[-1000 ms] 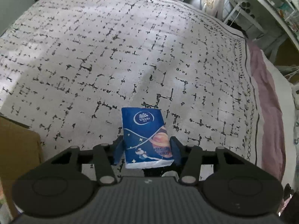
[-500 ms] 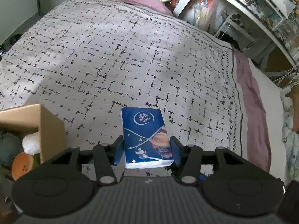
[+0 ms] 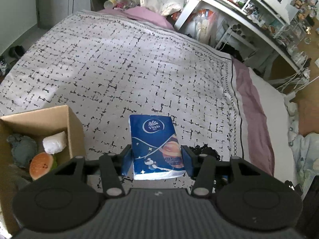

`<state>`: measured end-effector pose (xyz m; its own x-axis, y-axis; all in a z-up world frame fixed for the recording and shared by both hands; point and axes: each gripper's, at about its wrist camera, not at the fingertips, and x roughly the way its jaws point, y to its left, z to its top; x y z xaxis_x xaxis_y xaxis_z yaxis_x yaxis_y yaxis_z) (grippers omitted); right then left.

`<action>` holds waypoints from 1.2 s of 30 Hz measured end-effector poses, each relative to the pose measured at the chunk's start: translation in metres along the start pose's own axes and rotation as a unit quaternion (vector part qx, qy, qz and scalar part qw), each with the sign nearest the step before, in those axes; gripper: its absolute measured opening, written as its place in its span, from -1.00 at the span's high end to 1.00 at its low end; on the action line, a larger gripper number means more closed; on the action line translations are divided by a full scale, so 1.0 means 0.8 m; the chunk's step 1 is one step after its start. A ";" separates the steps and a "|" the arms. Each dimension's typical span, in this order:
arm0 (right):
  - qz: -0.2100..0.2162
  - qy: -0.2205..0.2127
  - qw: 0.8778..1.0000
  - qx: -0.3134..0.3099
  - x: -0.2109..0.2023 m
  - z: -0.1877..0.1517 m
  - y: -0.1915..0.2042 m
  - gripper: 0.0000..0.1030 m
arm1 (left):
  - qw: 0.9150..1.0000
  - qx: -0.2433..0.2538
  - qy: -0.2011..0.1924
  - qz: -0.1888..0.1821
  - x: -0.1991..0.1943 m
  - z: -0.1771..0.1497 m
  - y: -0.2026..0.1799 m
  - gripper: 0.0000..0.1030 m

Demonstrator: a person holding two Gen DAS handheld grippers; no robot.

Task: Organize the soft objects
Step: 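Carry the tissue pack and black lace item over the box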

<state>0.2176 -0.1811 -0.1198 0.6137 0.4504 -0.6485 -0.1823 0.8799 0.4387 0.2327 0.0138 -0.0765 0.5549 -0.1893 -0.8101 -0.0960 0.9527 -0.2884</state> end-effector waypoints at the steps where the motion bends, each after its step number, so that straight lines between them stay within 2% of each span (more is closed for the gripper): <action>1: 0.002 -0.005 1.000 -0.004 -0.003 0.000 0.005 0.61 | 1.000 0.000 -0.003 -0.001 -0.005 -0.001 0.002 0.01; 6: 0.009 -0.019 1.000 -0.016 -0.019 0.000 0.030 0.60 | 1.000 0.004 -0.012 -0.009 -0.031 -0.002 0.012 0.01; 17: 0.023 -0.018 0.999 -0.043 -0.027 -0.011 0.086 0.60 | 0.999 0.001 -0.035 -0.011 -0.076 -0.006 0.052 0.01; 36: 0.043 0.000 0.995 -0.085 0.000 -0.021 0.173 0.59 | 0.998 -0.055 -0.041 0.009 -0.095 -0.009 0.156 0.00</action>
<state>0.1798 -0.0567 -0.0695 0.5894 0.5260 -0.6131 -0.3625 0.8505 0.3812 0.1723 0.1454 -0.0546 0.6171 -0.1477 -0.7729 -0.1940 0.9234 -0.3313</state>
